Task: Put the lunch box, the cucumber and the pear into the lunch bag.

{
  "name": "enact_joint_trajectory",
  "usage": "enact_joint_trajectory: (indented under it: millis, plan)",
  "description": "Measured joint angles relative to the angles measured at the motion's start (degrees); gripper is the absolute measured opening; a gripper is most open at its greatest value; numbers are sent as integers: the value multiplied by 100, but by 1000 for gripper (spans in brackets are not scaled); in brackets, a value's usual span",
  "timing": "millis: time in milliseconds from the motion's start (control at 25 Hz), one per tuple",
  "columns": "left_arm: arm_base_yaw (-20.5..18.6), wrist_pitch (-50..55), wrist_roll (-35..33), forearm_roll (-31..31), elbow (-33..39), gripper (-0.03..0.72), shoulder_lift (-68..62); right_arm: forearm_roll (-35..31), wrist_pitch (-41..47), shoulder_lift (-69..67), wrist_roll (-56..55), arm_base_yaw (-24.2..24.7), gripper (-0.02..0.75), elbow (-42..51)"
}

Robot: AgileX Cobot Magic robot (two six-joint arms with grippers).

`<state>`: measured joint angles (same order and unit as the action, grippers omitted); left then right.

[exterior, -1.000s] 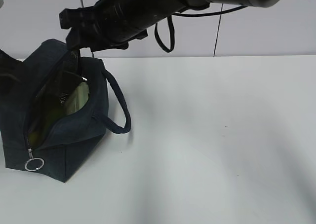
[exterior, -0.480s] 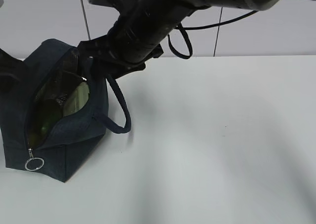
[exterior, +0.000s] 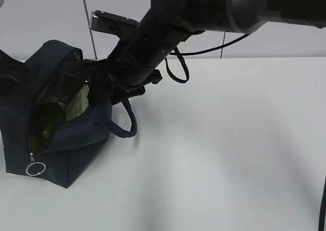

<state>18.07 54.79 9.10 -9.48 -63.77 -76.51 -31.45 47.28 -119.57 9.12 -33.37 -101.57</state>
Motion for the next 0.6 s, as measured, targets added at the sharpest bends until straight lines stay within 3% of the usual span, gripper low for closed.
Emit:
enact_joint_trajectory:
  millis: [320,600]
  plan:
    - [0,-17,0,-4,0,4,0,-9,45,-13,19,0,61,0]
    - [0,-94,-11,73,0,4,0,479,45,130,8,0,21,0]
